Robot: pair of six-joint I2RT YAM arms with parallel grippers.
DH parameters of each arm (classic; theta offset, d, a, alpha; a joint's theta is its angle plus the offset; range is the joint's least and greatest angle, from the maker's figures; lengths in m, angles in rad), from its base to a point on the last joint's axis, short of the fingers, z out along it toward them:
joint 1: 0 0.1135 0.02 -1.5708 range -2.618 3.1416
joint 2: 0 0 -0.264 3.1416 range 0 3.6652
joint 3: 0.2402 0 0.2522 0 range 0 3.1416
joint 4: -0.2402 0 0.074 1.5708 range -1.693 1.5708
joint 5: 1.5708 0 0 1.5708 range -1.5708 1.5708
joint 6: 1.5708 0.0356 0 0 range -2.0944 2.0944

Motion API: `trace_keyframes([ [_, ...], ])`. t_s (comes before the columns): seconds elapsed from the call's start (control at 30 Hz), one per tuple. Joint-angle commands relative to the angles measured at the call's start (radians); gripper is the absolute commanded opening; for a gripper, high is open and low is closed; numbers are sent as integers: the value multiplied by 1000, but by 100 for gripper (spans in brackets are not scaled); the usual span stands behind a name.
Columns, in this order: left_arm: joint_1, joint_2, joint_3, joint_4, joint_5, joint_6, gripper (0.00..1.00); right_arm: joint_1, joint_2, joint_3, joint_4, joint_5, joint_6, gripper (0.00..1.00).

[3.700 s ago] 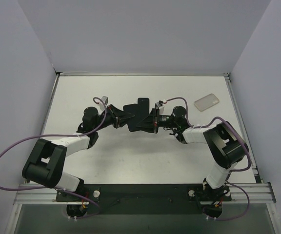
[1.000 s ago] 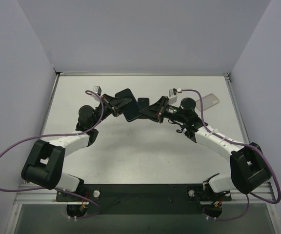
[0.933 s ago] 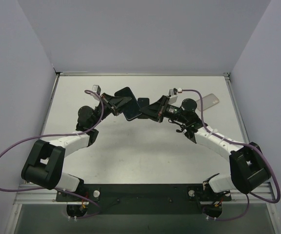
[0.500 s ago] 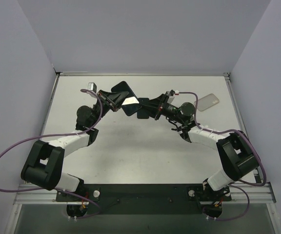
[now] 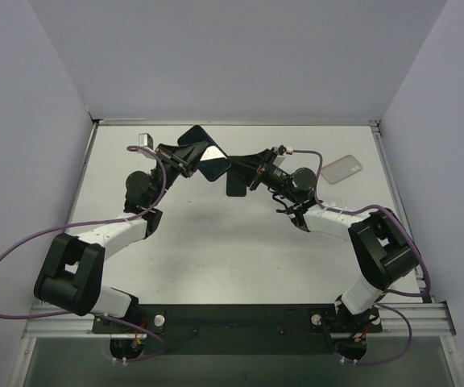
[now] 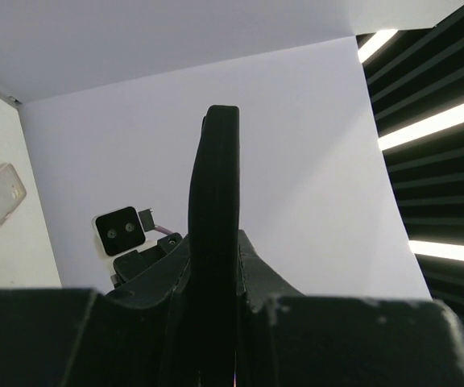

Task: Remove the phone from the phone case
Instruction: Remove the phone case from the phone.

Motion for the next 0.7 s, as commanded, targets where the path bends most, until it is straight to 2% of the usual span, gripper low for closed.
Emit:
trace_keyframes([
  [0.0, -36, -89, 107, 401, -12, -96, 0, 34, 45, 84, 239, 79, 261, 0],
  [0.23, -44, -72, 151, 513, -69, -146, 0, 56, 75, 195, 239, 125, 290, 0],
  [0.67, -56, -101, 186, 564, -158, -191, 0, 107, 154, 291, 241, 183, 313, 0],
])
